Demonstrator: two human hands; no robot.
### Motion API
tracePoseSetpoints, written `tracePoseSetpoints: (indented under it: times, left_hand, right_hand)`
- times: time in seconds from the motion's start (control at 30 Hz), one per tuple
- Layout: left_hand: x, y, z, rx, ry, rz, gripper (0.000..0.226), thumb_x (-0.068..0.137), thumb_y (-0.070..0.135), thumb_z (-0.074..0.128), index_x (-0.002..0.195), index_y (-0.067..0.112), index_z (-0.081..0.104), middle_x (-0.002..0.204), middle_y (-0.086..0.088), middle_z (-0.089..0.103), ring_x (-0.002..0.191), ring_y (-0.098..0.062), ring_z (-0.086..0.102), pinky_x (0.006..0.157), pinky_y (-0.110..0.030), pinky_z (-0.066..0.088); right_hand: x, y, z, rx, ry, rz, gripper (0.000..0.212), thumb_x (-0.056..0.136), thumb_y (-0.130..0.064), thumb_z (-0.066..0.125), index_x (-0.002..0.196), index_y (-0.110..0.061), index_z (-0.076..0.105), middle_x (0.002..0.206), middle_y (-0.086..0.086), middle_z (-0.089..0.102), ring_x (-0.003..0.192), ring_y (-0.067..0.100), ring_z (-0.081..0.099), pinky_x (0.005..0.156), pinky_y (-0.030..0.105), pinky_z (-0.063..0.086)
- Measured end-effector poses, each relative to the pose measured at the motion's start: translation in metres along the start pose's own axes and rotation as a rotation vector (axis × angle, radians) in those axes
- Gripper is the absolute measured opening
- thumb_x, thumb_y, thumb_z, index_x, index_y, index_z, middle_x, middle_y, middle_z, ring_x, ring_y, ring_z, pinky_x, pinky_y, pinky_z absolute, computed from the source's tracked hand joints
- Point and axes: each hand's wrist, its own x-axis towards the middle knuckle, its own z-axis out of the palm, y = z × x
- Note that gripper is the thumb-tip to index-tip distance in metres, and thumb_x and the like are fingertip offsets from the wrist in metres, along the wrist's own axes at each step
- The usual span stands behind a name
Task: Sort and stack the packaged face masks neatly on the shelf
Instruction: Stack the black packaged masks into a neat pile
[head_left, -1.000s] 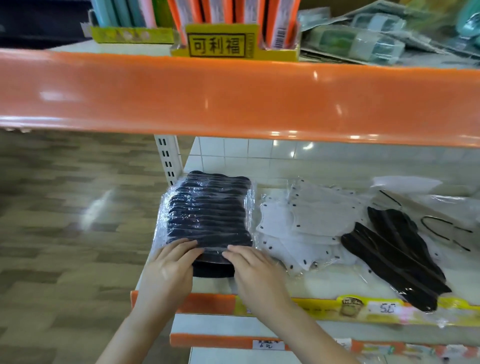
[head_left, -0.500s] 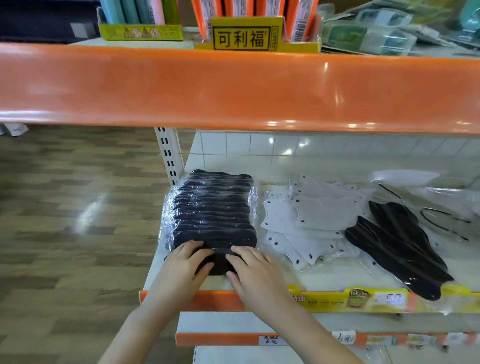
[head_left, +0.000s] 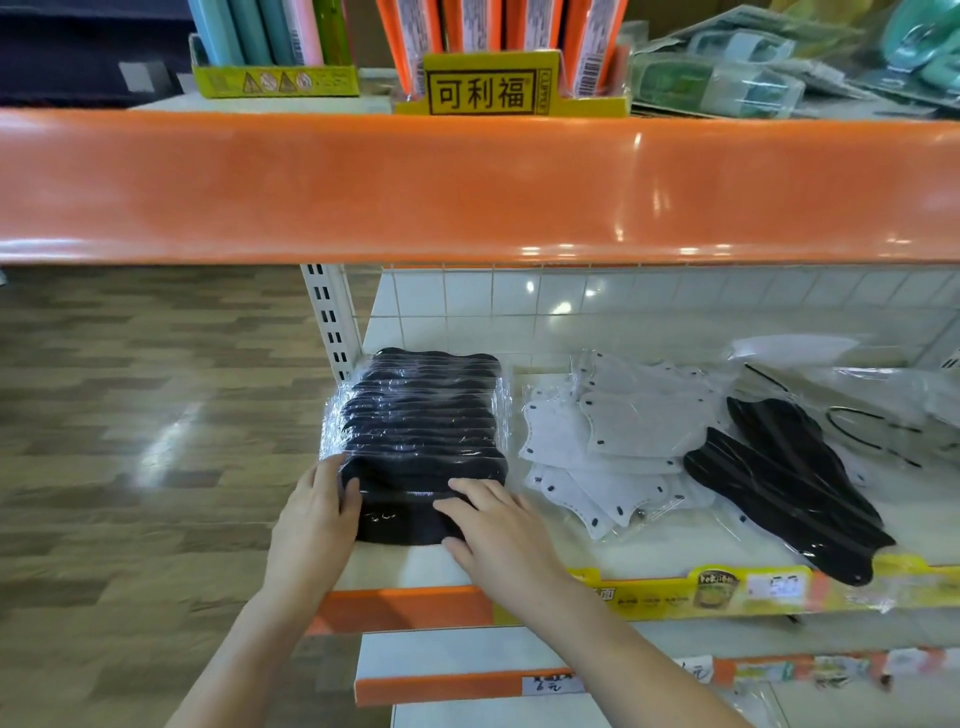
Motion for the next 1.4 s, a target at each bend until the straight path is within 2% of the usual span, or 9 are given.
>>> tracePoseSetpoints:
  times: [0.17,0.47,0.63,0.77,0.97,1.13,1.2,1.3,1.4]
  left_hand:
    - [0.003,-0.002,-0.002,0.122,0.017,0.064,0.032,0.090,0.010,0.057,0.122,0.011,0.058,0.114,-0.012,0.064,0.109,-0.037,0.054,0.081,-0.045,0.045]
    - [-0.013,0.037,0.011,0.236,0.233,0.197,0.044,0.074,-0.004,0.066,0.117,0.007,0.062,0.128,-0.020,0.057,0.126,-0.046,0.043,0.092,-0.060,0.038]
    - [-0.020,0.076,0.022,0.116,0.239,0.373,0.028,0.079,-0.004,0.056,0.103,0.003,0.068,0.102,-0.015,0.069,0.097,-0.038,0.063,0.074,-0.050,0.052]
    - [-0.033,0.119,0.035,0.086,0.184,0.360,0.027,0.073,-0.008,0.064,0.095,0.006,0.071,0.086,-0.012,0.070,0.074,-0.035,0.065,0.058,-0.040,0.050]
    - [-0.045,0.180,0.075,0.048,-0.030,0.321,0.026,0.082,0.004,0.054,0.100,0.012,0.072,0.089,-0.009,0.070,0.079,-0.032,0.065,0.064,-0.038,0.049]
    - [-0.062,0.219,0.114,0.093,-0.092,0.431,0.022,0.069,0.003,0.063,0.086,0.015,0.071,0.079,-0.005,0.070,0.064,-0.026,0.065,0.051,-0.034,0.050]
    - [-0.070,0.232,0.128,0.080,-0.112,0.456,0.021,0.067,0.003,0.066,0.083,0.016,0.071,0.075,-0.004,0.069,0.062,-0.026,0.065,0.050,-0.034,0.050]
    - [-0.082,0.253,0.144,0.110,-0.140,0.511,0.022,0.059,0.007,0.071,0.078,0.020,0.071,0.069,0.002,0.067,0.056,-0.021,0.064,0.045,-0.030,0.049]
    - [-0.093,0.264,0.164,0.122,-0.234,0.536,0.025,0.065,0.008,0.066,0.086,0.021,0.070,0.081,0.004,0.069,0.073,-0.021,0.066,0.057,-0.035,0.052]
  right_hand:
    - [0.004,-0.002,0.003,-0.023,0.027,0.027,0.038,0.074,-0.027,0.072,0.111,-0.022,0.068,0.123,0.000,0.062,0.112,0.021,0.059,0.082,0.040,0.054]
    - [-0.008,0.001,-0.018,0.194,0.060,0.044,0.035,0.097,-0.021,0.047,0.131,-0.019,0.056,0.140,-0.002,0.048,0.130,0.015,0.039,0.106,0.033,0.034]
    - [-0.019,0.020,-0.033,0.208,0.105,0.089,0.032,0.096,-0.022,0.043,0.123,-0.020,0.060,0.136,-0.006,0.049,0.123,0.014,0.044,0.097,0.033,0.043]
    - [-0.038,0.055,-0.047,0.123,0.164,0.118,0.039,0.089,-0.028,0.033,0.107,-0.014,0.065,0.116,0.002,0.061,0.101,0.023,0.059,0.081,0.039,0.053]
    - [-0.080,0.119,-0.073,-0.035,0.203,0.261,0.031,0.081,-0.027,0.042,0.097,-0.023,0.069,0.096,-0.004,0.066,0.084,0.018,0.064,0.064,0.027,0.055]
    - [-0.109,0.162,-0.100,-0.136,0.203,0.330,0.035,0.082,-0.027,0.040,0.098,-0.023,0.071,0.102,-0.005,0.067,0.093,0.017,0.064,0.073,0.031,0.055]
    - [-0.119,0.178,-0.108,-0.187,0.216,0.371,0.027,0.077,-0.027,0.055,0.098,-0.023,0.072,0.104,-0.004,0.067,0.095,0.016,0.065,0.074,0.029,0.053]
    - [-0.132,0.198,-0.115,-0.249,0.165,0.450,0.050,0.060,-0.034,0.081,0.107,-0.018,0.070,0.111,0.001,0.067,0.101,0.019,0.065,0.077,0.034,0.054]
    - [-0.141,0.212,-0.114,-0.336,0.067,0.529,0.069,0.053,-0.045,0.083,0.111,-0.012,0.068,0.112,0.009,0.067,0.102,0.024,0.066,0.078,0.037,0.055]
